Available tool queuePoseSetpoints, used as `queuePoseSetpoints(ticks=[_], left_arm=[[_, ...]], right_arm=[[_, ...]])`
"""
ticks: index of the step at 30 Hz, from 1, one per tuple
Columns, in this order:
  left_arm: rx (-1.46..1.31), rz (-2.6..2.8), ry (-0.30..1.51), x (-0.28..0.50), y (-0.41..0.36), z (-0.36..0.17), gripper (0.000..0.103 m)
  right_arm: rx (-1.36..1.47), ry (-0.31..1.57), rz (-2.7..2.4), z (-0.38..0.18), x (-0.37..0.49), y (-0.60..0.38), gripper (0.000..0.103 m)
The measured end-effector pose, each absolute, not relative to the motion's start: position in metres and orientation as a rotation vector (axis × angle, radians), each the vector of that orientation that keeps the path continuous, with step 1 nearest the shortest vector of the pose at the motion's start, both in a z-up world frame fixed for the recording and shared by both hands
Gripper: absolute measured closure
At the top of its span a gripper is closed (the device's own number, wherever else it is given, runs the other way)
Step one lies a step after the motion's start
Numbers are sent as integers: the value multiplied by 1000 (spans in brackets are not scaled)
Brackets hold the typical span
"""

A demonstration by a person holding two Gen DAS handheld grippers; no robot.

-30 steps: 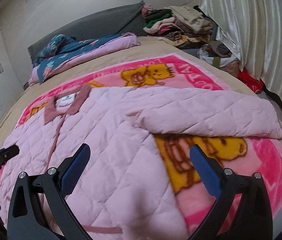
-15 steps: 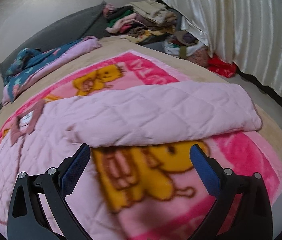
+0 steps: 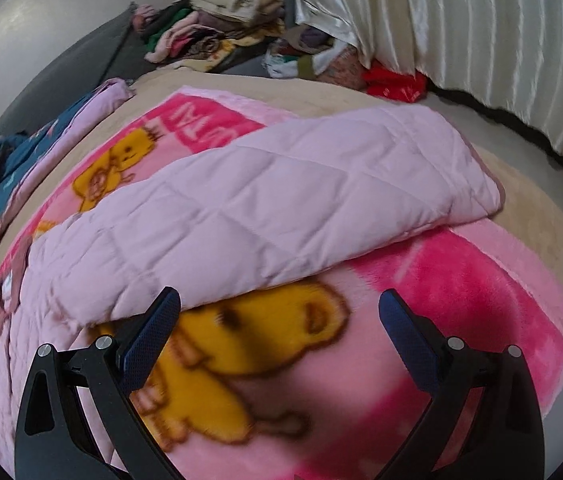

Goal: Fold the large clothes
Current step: 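Move the right tool to the jacket sleeve and grasp its cuff, then lift the sleeve cuff with the right tool and carry it across the jacket body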

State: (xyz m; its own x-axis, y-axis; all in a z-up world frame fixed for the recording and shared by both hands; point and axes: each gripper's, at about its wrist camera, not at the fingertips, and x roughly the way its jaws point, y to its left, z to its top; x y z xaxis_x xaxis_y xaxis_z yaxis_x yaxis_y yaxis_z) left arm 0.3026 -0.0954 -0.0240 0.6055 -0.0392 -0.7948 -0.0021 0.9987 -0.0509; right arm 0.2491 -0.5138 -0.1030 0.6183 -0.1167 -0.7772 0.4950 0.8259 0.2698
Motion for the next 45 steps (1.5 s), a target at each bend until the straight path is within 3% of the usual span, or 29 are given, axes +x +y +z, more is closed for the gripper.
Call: queuePoseSetpoints(ticks=[16, 18, 19, 23, 24, 30, 45], left_arm=[[-37, 12, 928, 325, -92, -35, 8], [-40, 7, 930, 326, -91, -34, 8], [-41, 6, 928, 326, -90, -33, 8], [-36, -4, 915, 327, -89, -26, 8], [-35, -3, 910, 327, -88, -23, 8], [-6, 12, 857, 322, -84, -4, 8], [-13, 66, 777, 306, -50, 29, 8]], right_arm=[[828, 737, -501, -143, 269, -606, 5], [839, 685, -522, -136, 265, -609, 18], [824, 662, -516, -132, 265, -608, 38], [772, 588, -424, -114, 268, -602, 66], [748, 577, -402, -108, 268, -598, 77], [586, 504, -306, -60, 269, -565, 85], [322, 360, -21, 42, 271, -459, 87]])
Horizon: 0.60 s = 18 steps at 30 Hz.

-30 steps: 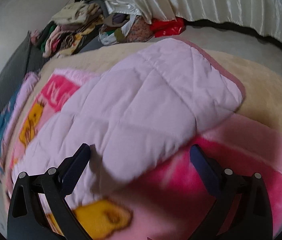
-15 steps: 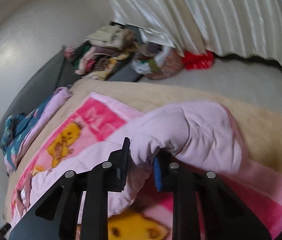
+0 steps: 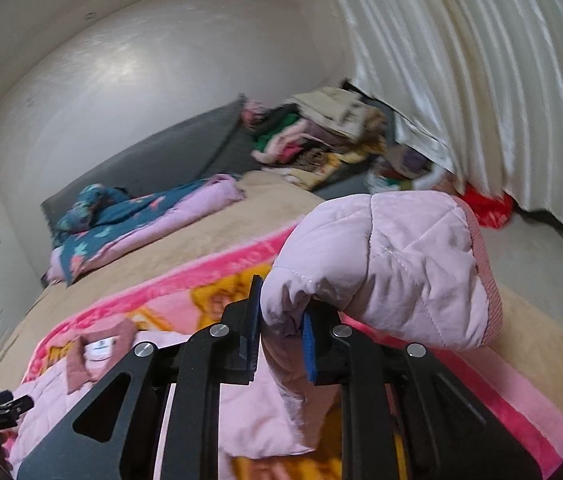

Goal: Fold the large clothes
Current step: 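Lift the sleeve cuff with the right tool and carry it across the jacket body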

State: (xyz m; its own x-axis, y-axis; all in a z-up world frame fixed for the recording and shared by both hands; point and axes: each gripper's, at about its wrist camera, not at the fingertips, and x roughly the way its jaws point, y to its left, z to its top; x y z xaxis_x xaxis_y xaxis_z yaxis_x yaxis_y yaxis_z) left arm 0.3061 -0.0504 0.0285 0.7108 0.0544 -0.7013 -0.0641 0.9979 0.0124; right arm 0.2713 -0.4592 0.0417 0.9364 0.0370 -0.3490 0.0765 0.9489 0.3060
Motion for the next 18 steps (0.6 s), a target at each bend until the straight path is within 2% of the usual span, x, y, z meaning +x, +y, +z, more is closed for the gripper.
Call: queuePoseSetpoints(ticks=[18], left_arm=[[-98, 133, 742, 284, 26, 46, 8]], right_arm=[[182, 338, 246, 96, 287, -316, 88]])
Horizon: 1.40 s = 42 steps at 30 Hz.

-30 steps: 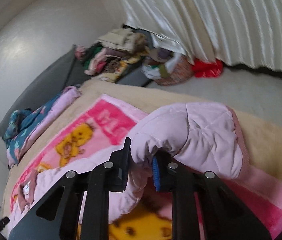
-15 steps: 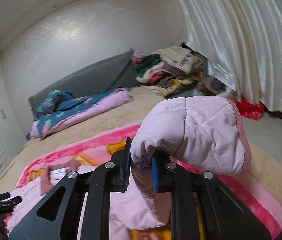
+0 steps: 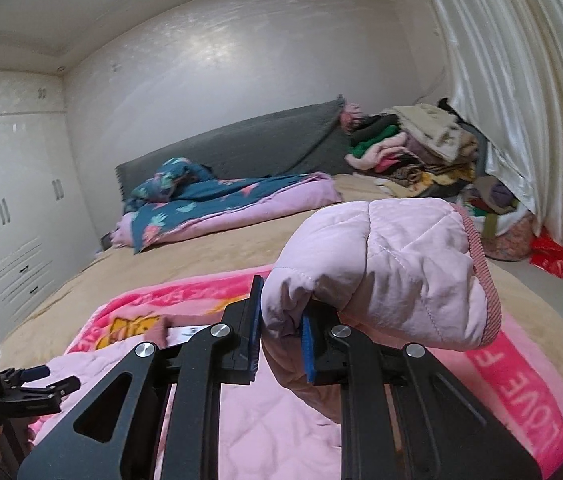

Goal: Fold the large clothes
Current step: 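Lift the sleeve cuff with the right tool and carry it across the jacket body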

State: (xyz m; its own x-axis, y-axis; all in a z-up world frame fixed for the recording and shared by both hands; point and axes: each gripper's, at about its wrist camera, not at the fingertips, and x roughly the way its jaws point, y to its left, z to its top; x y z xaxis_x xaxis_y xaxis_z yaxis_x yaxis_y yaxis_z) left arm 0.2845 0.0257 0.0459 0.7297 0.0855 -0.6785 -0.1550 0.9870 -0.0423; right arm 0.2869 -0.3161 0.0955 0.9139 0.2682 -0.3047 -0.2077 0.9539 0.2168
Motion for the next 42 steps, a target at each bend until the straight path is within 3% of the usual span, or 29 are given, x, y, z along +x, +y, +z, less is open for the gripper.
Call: queuePoseSetpoints(ticks=[14, 25, 42], left_arm=[[-191, 166, 743, 274, 85, 39, 8], [-281, 176, 765, 279, 120, 20, 8], [-393, 202, 795, 289, 162, -9, 8]], right_arm=[[88, 387, 395, 87, 302, -205, 88], [-46, 483, 470, 34, 311, -124, 88], [-652, 581, 602, -82, 294, -3, 85]])
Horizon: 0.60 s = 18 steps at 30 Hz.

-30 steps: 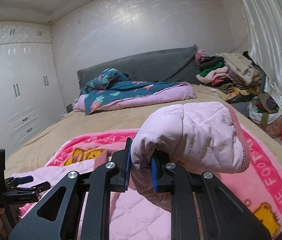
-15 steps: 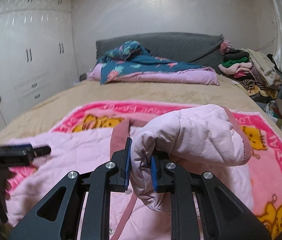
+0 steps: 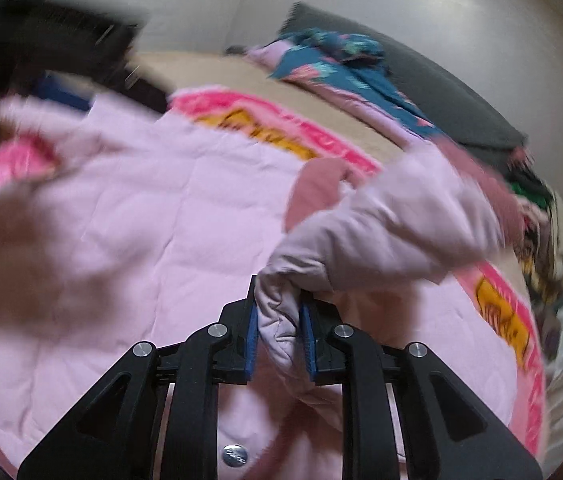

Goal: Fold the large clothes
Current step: 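Lift the sleeve cuff with the right tool and carry it across the jacket body, then lay the sleeve and jacket side over the body and open the right tool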

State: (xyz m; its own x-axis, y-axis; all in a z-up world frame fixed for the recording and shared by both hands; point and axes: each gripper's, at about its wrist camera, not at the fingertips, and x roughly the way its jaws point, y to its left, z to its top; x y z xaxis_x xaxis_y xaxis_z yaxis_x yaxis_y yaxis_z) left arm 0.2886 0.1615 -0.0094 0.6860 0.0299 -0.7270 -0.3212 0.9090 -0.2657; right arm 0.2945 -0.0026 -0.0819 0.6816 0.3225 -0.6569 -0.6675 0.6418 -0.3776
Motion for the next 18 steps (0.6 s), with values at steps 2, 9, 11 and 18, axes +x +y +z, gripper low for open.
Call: queuePoseSetpoints(ticks=[2, 9, 11, 18], left_arm=[[-406, 201, 795, 289, 165, -10, 8], [-523, 127, 797, 290, 175, -20, 8], [-552, 106, 803, 292, 174, -24, 8], [-438, 42, 821, 301, 130, -23, 9]], right_arm=[[-675, 594, 615, -90, 294, 2, 84], [-729, 608, 626, -103, 293, 11, 77], [-707, 618, 640, -99, 291, 6, 69], [-290, 687, 704, -57, 302, -62, 28]])
